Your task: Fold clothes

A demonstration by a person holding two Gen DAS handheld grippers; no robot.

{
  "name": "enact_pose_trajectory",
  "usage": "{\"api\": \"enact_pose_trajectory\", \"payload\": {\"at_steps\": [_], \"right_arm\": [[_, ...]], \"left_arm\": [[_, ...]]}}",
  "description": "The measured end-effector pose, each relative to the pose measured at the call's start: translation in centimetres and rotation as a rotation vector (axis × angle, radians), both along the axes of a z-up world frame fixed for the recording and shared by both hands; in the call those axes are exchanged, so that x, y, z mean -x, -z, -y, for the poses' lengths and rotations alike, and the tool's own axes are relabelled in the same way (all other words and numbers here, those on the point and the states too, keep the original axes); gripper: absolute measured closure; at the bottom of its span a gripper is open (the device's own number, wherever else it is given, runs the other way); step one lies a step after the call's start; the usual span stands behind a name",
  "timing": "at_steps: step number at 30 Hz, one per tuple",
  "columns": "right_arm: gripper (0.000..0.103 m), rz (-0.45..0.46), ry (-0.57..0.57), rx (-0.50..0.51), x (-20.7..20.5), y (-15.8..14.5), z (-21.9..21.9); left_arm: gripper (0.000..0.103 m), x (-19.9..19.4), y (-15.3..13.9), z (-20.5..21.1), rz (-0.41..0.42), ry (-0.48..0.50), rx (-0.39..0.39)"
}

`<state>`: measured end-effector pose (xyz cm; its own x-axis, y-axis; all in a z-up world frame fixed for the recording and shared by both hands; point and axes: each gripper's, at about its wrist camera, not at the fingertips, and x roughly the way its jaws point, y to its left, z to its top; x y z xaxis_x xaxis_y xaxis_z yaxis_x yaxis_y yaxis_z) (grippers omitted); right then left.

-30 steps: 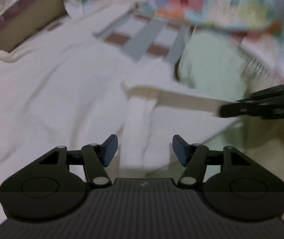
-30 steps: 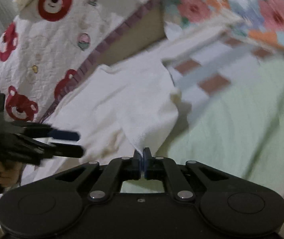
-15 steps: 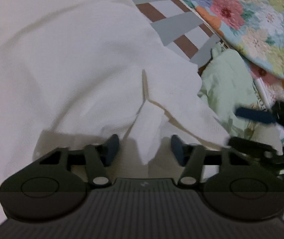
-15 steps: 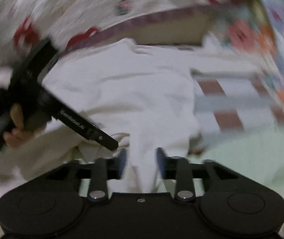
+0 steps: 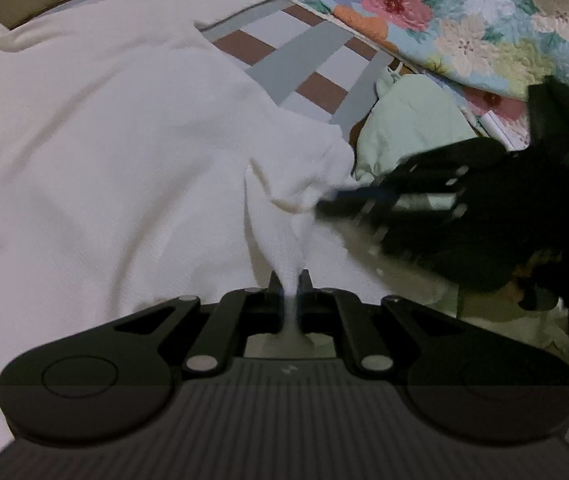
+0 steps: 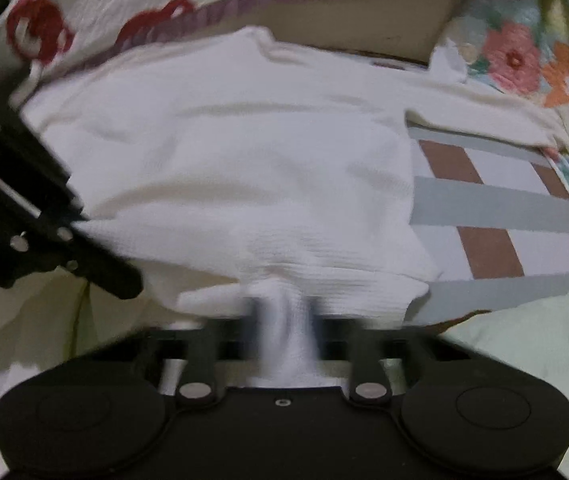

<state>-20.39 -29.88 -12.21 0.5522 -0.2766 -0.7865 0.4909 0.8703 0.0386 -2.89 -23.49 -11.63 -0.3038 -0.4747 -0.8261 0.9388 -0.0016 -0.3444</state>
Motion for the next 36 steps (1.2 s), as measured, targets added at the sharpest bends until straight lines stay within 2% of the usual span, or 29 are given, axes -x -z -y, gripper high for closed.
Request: {"api": "enact_pose_trajectory", "payload": {"at_steps": [2, 5, 7, 10, 13, 15, 17, 19, 21, 23, 24, 25, 27, 29, 31, 32, 34, 35, 36], "right_arm": [[0.101, 0.077, 0.047, -0.025, 1.6, -0.7, 0.9], [0.101, 0.137, 0.152, -0.022, 4.5, -1.9, 2.5], [0.101, 0.140, 0.222, 0.009, 6.8, -2.7, 2.9], [0.100, 0.095, 0.323, 0.005, 10.0, -2.8, 2.7], [0.099, 0.076, 0.347, -0.010, 11.0, -2.5, 1.7], [0.092, 0.064, 0.360, -0.021, 11.5, -2.3, 1.0], [0.092, 0.052, 0.374, -0.032, 12.1, -2.1, 0.2], [0.087, 0.099, 0.361, -0.064, 12.2, -2.6, -0.1], [0.067, 0.140, 0.367, -0.171, 12.7, -2.5, -0.2], [0.063, 0.158, 0.374, -0.309, 12.9, -1.8, 0.1], [0.059, 0.157, 0.371, -0.380, 13.0, -1.1, 0.2], [0.056, 0.145, 0.361, -0.426, 12.8, -0.4, 0.1], [0.052, 0.118, 0.340, -0.510, 12.5, 1.1, -0.4], [0.052, 0.128, 0.330, -0.513, 12.1, 1.9, -0.9], [0.052, 0.178, 0.313, -0.499, 11.8, 2.1, -1.3], [0.051, 0.204, 0.305, -0.492, 11.6, 2.2, -1.4], [0.052, 0.237, 0.214, -0.488, 11.0, 1.8, -2.2], [0.054, 0.253, 0.166, -0.486, 10.7, 1.7, -2.6], [0.070, 0.269, 0.118, -0.483, 10.4, 1.5, -3.0]], "left_arm": [[0.098, 1.0, 0.4, 0.0, 0.062, 0.103, 0.000], [0.097, 1.1, 0.4, -0.4, 0.017, 0.118, 0.006], [0.097, 0.8, 0.9, -0.3, -0.032, 0.072, -0.009], [0.097, 1.6, 1.4, 0.0, 0.001, 0.128, -0.006], [0.096, 2.1, 1.9, 0.3, 0.012, 0.155, -0.012], [0.094, 2.4, 2.3, 0.7, 0.016, 0.157, -0.024], [0.089, 2.7, 2.7, 1.1, 0.020, 0.160, -0.037], [0.077, 3.1, 2.9, 1.6, 0.035, 0.185, -0.057], [0.069, 3.8, 2.7, 2.0, 0.091, 0.221, -0.072], [0.071, 4.2, 2.3, 2.4, 0.126, 0.239, -0.062], [0.089, 4.4, 2.1, 2.6, 0.144, 0.247, -0.052], [0.100, 4.6, 1.8, 2.7, 0.162, 0.252, -0.037], [0.101, 4.4, 1.0, 2.8, 0.156, 0.228, -0.005], [0.101, 3.4, -0.2, 3.0, 0.097, 0.158, 0.034], [0.101, 2.0, -1.2, 3.1, 0.022, 0.079, 0.074], [0.101, 1.5, -1.5, 3.2, 0.002, 0.050, 0.082], [0.101, 1.0, -2.0, 3.2, -0.004, 0.026, 0.084], [0.101, 0.9, -2.3, 3.1, 0.006, 0.026, 0.088], [0.101, 0.9, -2.5, 3.0, 0.016, 0.027, 0.092]]}}
